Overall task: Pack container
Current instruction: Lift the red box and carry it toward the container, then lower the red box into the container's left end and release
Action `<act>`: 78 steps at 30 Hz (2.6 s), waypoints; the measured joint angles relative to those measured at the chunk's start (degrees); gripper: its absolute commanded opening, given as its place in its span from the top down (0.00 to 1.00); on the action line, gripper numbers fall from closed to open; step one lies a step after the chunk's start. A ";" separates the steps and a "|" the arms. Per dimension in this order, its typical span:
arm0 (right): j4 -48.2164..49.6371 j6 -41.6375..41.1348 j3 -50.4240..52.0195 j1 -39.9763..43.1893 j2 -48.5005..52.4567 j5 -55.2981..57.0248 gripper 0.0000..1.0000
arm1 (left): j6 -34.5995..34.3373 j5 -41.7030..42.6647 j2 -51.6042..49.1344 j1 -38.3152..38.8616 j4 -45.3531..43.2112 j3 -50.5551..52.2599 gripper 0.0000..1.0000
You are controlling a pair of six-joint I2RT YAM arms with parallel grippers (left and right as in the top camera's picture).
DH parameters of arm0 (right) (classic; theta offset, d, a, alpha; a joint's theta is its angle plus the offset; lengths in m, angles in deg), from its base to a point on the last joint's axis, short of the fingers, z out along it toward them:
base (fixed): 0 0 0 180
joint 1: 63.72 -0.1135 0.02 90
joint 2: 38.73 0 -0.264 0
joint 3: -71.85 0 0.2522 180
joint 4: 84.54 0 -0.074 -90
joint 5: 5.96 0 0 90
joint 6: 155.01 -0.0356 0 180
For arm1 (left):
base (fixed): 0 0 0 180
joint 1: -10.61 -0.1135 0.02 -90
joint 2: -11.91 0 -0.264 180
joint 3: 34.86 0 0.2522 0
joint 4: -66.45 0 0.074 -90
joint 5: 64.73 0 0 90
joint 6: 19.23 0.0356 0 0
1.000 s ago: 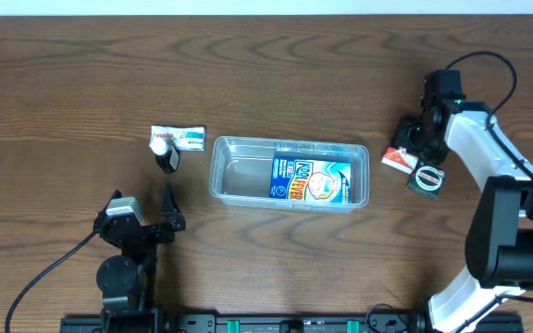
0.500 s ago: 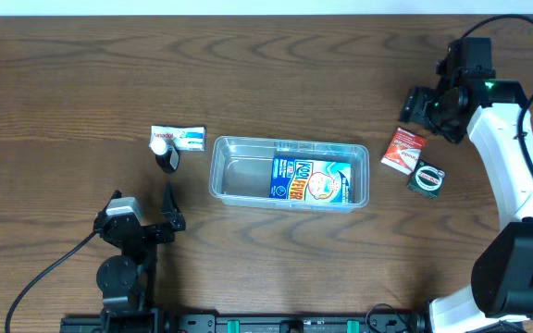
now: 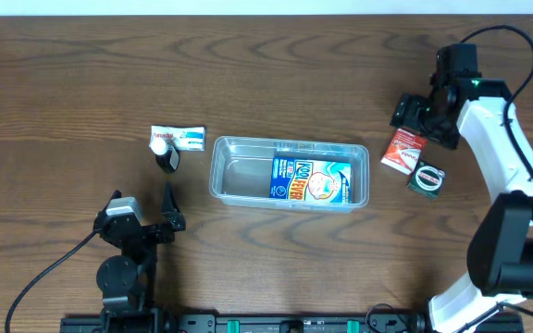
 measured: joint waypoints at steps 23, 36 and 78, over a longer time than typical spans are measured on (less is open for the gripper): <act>1.81 5.86 0.35 -0.02 10.32 0.17 0.40 | 0.00 0.00 0.02 0.00 0.02 0.00 0.02; 1.68 9.79 0.24 -0.02 10.32 0.35 0.40 | 0.00 0.00 0.00 0.00 0.00 0.00 0.02; -18.27 10.84 -10.43 -23.74 -10.93 -18.05 0.43 | 0.02 0.00 0.00 0.00 0.02 0.00 0.02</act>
